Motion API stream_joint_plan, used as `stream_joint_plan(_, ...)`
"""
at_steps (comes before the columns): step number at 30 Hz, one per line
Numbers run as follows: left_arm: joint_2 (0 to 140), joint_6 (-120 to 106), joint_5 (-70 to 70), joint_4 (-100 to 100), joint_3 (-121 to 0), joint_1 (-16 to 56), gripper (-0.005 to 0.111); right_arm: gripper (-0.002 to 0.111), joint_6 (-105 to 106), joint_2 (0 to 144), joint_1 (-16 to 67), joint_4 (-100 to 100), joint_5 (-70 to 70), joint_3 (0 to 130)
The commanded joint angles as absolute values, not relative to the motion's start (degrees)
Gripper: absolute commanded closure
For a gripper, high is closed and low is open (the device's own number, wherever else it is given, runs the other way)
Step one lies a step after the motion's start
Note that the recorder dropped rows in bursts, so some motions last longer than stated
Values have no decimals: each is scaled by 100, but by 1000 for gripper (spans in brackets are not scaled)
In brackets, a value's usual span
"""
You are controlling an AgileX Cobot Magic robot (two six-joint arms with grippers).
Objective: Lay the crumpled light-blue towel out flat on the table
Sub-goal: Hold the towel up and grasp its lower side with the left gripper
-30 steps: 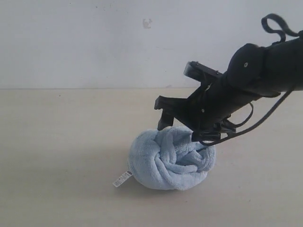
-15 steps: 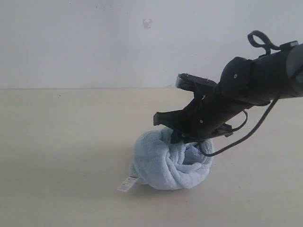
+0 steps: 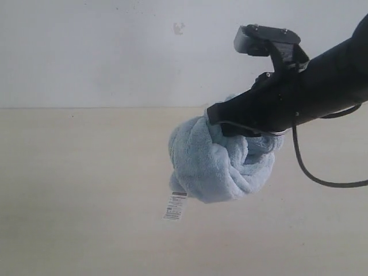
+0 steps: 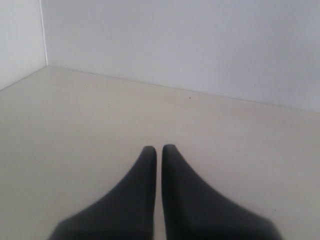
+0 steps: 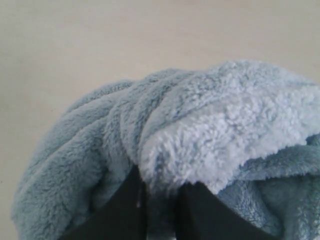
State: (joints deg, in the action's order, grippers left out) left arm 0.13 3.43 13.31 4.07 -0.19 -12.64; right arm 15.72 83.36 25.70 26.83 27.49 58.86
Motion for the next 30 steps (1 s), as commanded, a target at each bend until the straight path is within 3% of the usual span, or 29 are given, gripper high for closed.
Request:
stream_joint_plan(1,0,331,1331,401,0,-1286,103,109,2277,8098,2582,3273,3036,5867)
stream_joint_plan(6,0,415,909,490,0,-1281,103,109,3043,8050,2582,3751,3367,5867)
stream_joint_plan(9,0,1579,385,1930,0,-1281,103,109,4155,8050,2582,4504,3746,5867)
stream_joint_plan(18,0,1941,1556,4178,0,-1281,103,109,6010,7987,2582,6369,4478,5900)
stream_joint_plan(21,0,353,2463,5846,-164,-1281,103,109,6237,7987,2582,6424,4629,5982)
stream_joint_plan(25,0,-3408,3757,9031,-440,-1281,103,109,6532,8001,2613,6386,4650,6103)
stream_joint_plan(30,830,-4257,4666,9608,-640,-1281,100,109,6704,8064,3072,5935,4539,6259)
